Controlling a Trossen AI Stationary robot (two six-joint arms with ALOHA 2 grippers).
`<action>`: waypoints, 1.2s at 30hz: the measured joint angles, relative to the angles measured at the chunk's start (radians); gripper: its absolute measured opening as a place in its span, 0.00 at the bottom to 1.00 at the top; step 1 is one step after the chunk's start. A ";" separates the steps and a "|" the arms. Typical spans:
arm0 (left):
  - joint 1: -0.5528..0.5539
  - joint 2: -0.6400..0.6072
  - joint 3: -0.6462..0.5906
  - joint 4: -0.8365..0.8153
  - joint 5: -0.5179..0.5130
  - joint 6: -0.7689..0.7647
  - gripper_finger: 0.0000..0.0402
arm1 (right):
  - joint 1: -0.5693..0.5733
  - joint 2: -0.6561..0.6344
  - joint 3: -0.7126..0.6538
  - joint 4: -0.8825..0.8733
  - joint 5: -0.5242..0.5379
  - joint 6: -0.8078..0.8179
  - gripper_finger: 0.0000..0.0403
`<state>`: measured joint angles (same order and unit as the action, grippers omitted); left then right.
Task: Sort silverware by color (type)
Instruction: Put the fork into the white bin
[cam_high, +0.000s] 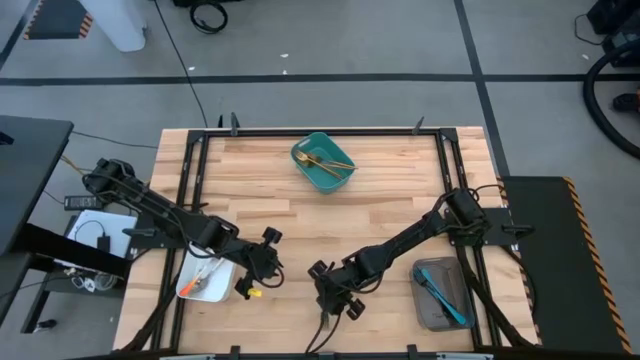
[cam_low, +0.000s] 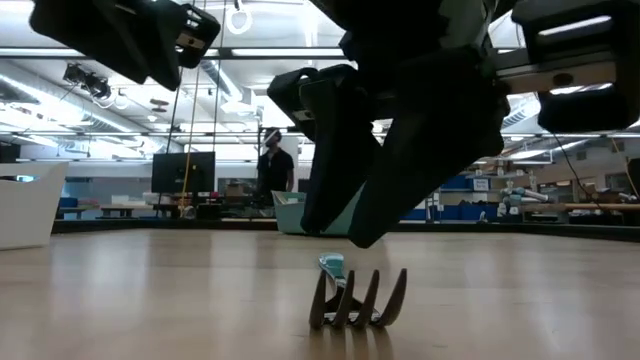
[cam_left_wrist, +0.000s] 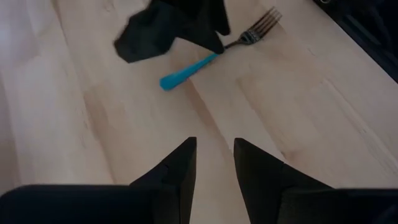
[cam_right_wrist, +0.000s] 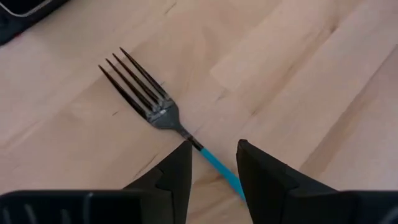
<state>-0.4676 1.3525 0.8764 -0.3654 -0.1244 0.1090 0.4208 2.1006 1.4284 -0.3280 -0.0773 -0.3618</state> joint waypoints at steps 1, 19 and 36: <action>0.004 0.000 0.000 0.005 -0.003 0.000 0.29 | -0.004 0.002 0.000 0.005 -0.008 0.000 0.33; 0.046 0.000 0.000 0.008 -0.007 0.006 0.29 | -0.059 0.061 0.000 0.036 -0.179 -0.061 0.32; 0.042 0.001 0.000 -0.029 -0.006 -0.026 0.29 | -0.065 0.056 0.003 -0.036 -0.119 -0.027 0.03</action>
<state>-0.4255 1.3533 0.8764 -0.3940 -0.1301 0.0826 0.3559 2.1564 1.4311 -0.3639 -0.1966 -0.3890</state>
